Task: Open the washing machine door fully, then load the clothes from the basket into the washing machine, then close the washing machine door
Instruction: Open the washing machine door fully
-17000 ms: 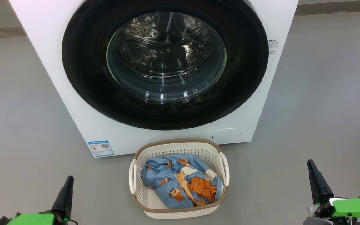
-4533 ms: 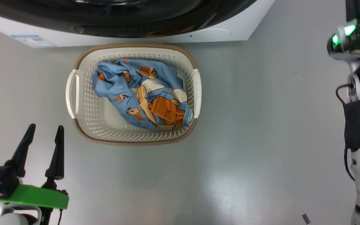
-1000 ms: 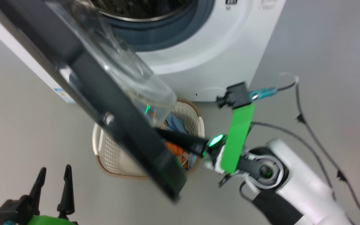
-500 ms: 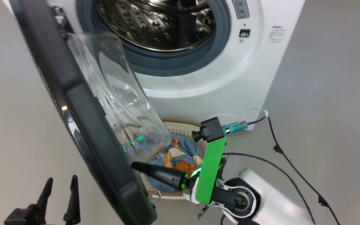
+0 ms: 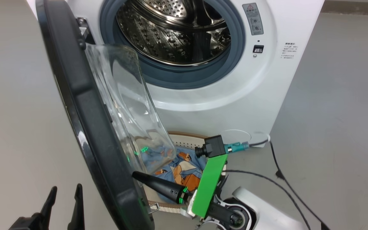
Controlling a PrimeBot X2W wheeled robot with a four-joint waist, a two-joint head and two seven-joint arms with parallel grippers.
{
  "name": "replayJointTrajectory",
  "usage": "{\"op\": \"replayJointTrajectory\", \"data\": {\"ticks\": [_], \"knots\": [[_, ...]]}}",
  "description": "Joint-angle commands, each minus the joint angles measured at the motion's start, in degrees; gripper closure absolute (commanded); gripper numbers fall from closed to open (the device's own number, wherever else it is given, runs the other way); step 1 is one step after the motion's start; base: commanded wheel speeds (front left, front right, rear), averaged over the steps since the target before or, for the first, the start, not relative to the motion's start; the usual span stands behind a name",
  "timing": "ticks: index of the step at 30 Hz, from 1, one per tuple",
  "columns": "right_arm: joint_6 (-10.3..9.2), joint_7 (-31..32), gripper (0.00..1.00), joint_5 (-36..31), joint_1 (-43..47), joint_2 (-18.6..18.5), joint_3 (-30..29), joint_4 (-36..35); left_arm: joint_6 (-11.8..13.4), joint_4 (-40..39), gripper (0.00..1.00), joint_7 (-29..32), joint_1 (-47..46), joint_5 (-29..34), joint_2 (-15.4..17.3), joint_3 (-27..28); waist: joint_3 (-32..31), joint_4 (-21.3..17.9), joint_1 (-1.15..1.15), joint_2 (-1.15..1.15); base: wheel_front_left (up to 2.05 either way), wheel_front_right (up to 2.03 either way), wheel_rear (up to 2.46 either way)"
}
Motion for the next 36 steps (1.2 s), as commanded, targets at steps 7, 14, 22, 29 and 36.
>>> {"op": "replayJointTrajectory", "data": {"ticks": [7,14,22,29,36], "knots": [[0.11,-4.16,1.00,4.48,-1.55,2.25,3.49,-0.62,-0.08,-1.62,0.00,-0.36,-0.03,-0.40,0.56,1.33,-1.02,0.04,0.00,0.00,0.00,0.00,0.00],[0.11,-6.45,1.00,6.32,-2.43,2.25,5.22,0.04,-0.08,-1.68,0.00,-0.36,-0.24,-0.69,0.56,0.94,-1.36,0.24,0.00,0.00,0.00,0.00,0.00],[0.11,-7.27,1.00,3.96,-1.08,2.25,2.88,-0.03,-0.08,-1.76,0.00,-0.36,0.34,-0.47,0.56,1.61,-2.08,-0.04,0.00,0.00,0.00,0.00,0.00],[0.11,-12.14,0.60,-4.01,2.14,-0.57,-1.36,-3.32,-0.08,-2.13,0.00,-0.36,1.12,0.07,0.56,2.89,-2.36,-1.60,0.00,0.00,0.00,0.00,0.00],[0.11,-24.69,0.00,-13.45,4.86,-7.24,-2.72,-5.26,-0.08,-2.16,0.00,-0.36,1.43,0.72,0.56,3.92,-2.94,-3.67,0.00,0.00,0.00,0.00,0.00]]}}
